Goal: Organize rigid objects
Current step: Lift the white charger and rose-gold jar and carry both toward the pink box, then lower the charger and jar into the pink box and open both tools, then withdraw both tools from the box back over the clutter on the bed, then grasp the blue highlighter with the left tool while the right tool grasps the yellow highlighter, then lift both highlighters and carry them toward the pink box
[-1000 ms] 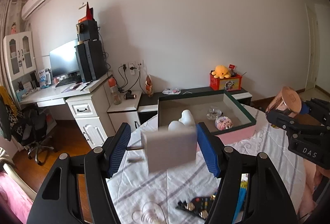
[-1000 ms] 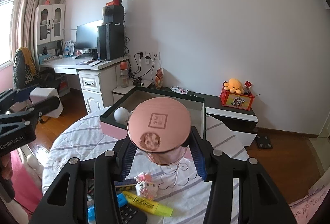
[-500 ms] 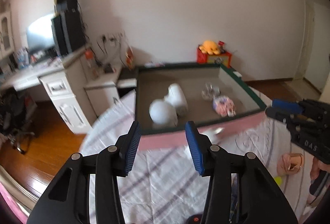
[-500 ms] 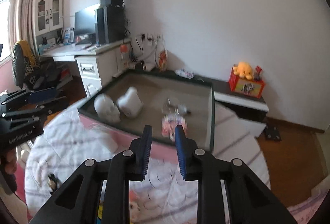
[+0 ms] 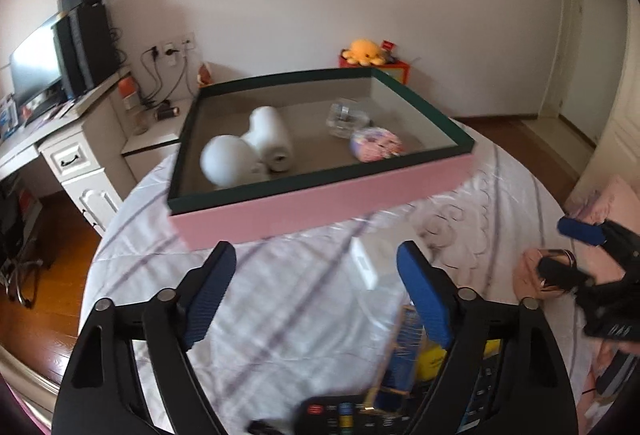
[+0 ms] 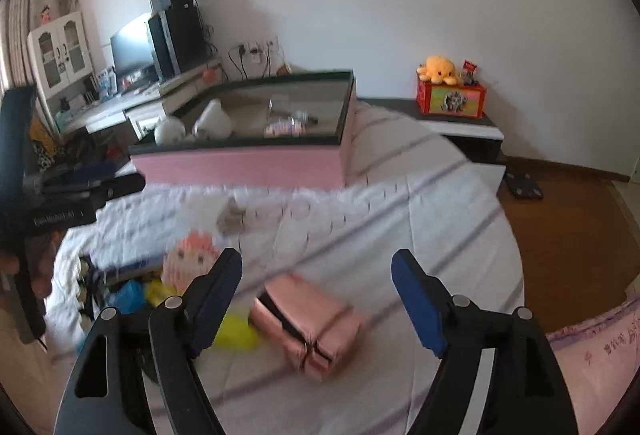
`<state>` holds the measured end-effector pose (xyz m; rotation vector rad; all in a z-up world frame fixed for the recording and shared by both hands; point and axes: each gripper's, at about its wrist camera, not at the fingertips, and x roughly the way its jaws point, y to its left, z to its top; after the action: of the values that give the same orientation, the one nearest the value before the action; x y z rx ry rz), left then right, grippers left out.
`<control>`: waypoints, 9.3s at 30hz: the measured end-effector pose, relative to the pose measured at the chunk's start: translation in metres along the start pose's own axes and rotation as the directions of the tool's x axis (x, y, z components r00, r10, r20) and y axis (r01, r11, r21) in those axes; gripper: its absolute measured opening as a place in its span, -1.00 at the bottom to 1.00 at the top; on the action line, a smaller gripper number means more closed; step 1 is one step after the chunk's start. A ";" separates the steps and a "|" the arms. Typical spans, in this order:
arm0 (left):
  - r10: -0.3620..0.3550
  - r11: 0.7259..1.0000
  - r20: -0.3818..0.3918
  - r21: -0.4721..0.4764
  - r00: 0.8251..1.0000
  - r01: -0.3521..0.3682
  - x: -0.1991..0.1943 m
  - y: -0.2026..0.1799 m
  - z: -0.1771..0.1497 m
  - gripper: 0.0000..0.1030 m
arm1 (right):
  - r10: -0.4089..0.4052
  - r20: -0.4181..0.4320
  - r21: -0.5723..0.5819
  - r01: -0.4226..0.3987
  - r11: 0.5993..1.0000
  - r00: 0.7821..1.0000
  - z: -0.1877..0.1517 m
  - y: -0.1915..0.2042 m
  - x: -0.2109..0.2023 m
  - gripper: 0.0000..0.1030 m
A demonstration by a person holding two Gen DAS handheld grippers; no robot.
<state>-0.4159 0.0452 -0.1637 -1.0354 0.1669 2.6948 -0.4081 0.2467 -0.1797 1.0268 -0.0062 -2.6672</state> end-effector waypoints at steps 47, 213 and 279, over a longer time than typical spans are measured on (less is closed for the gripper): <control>0.099 0.994 -0.059 -0.036 0.993 -0.101 -0.011 -0.008 -0.011 0.08 | 0.021 0.031 -0.054 -0.020 0.998 0.999 0.024 0.013 0.010 0.36; 0.017 0.999 -0.024 0.036 1.000 -0.016 -0.067 -0.042 -0.104 -0.50 | -0.035 -0.039 -0.007 0.035 0.999 0.999 -0.049 0.039 -0.020 1.00; 0.053 0.994 -0.041 -0.094 0.998 -0.056 -0.055 0.016 -0.125 -0.49 | 0.073 -0.147 -0.211 -0.103 0.972 0.986 -0.018 0.068 0.043 -0.48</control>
<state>-0.3003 -0.0051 -0.2189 -1.1255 0.0757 2.7572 -0.4092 0.1713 -0.2141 1.1082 0.2577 -2.4459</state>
